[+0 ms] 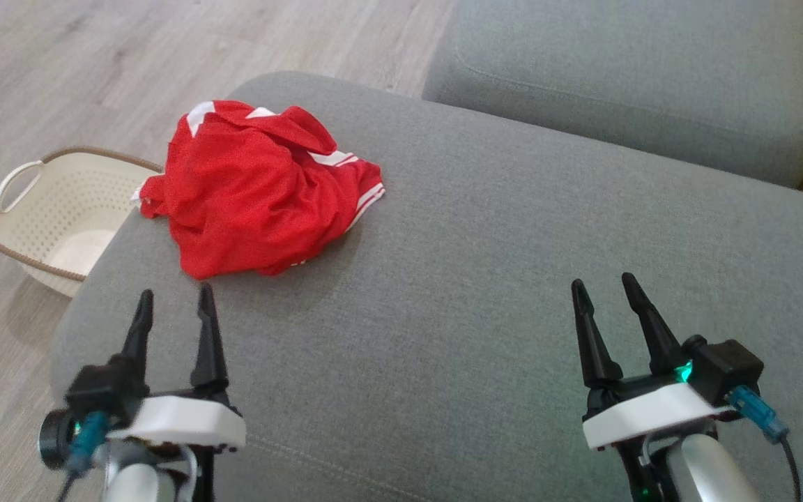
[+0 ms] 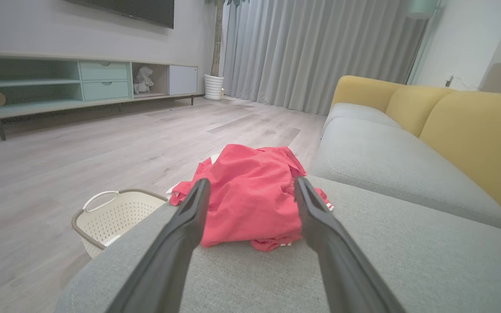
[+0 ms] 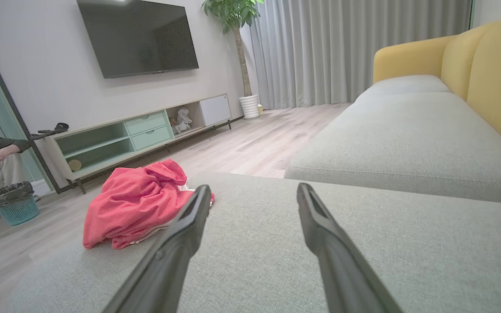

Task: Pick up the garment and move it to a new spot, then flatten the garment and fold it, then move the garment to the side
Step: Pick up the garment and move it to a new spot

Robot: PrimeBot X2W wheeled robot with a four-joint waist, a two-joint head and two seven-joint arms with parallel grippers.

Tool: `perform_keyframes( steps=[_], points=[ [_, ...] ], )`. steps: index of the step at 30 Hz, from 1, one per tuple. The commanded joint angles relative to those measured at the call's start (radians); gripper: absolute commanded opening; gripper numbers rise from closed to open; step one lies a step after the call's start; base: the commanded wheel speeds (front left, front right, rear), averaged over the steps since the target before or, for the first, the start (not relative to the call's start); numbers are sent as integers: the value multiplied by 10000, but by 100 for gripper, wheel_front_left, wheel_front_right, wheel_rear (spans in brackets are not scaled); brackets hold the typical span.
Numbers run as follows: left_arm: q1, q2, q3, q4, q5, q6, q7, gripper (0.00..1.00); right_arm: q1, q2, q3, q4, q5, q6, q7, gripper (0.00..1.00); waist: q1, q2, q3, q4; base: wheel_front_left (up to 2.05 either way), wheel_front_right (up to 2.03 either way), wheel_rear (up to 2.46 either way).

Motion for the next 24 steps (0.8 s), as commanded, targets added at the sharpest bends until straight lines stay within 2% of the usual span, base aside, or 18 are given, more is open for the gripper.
perform_keyframes(
  steps=[1,8,14,15,19,24],
  points=[
    [-440,15,456,-361,-284,56,-120,100,-256,-33,251,-287,-3,-9,-109,100,0,0,99,-89,0,0,0],
    [-1201,87,1185,-78,-48,-361,-120,100,-478,-33,54,-473,-267,-9,-109,100,0,0,867,-519,0,0,0],
    [-2762,728,1440,1611,56,-980,-112,100,-884,-33,-752,-1032,-847,-9,-74,100,0,0,2075,-982,0,0,0],
    [-2762,728,1440,1611,56,-980,-112,100,-884,-33,-752,-1032,-847,-9,-74,100,0,0,2075,-982,0,0,0],
    [-4320,1338,1389,3119,-52,-1457,383,100,-1169,-33,-1385,-1697,-1190,-9,101,100,0,0,2882,-1291,0,0,0],
    [-6061,2180,1169,4805,206,-1667,1391,100,-1384,-33,-1876,-2495,-1447,-9,382,100,0,0,3608,-1673,0,0,0]
  ],
)
